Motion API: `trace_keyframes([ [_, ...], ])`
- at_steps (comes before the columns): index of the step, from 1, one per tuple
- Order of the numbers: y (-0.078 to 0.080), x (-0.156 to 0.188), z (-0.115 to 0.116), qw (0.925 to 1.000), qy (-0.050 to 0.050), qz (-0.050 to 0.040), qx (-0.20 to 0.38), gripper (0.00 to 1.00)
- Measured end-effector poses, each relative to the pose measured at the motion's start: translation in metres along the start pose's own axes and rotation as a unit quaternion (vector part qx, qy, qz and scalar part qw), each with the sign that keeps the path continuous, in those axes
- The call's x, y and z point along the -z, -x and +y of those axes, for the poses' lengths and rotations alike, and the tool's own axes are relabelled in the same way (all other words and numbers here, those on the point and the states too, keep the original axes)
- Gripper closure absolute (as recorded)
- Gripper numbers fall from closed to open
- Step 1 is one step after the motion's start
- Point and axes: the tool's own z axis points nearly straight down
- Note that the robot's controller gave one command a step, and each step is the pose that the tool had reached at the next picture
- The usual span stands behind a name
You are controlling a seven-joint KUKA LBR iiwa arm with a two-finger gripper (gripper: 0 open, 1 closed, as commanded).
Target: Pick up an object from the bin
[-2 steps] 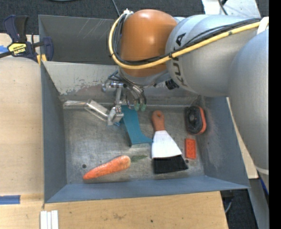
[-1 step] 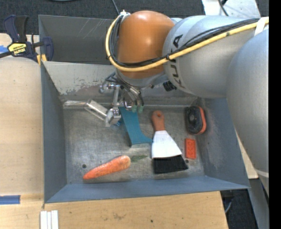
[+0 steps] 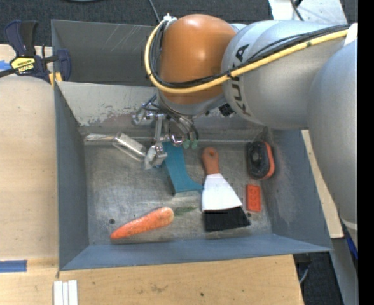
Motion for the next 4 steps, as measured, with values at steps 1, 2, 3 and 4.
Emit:
trace_keyframes([
  [1,0.002,-0.003,0.012,0.9952,0.0,-0.0018,-0.098,0.0],
  [2,0.0,-0.018,0.006,0.9883,0.001,-0.0006,-0.153,0.0],
  [3,-0.002,-0.097,-0.025,0.9896,0.003,-0.0028,-0.144,1.0],
  [4,-0.002,-0.097,-0.025,0.9896,0.003,-0.0028,-0.144,1.0],
])
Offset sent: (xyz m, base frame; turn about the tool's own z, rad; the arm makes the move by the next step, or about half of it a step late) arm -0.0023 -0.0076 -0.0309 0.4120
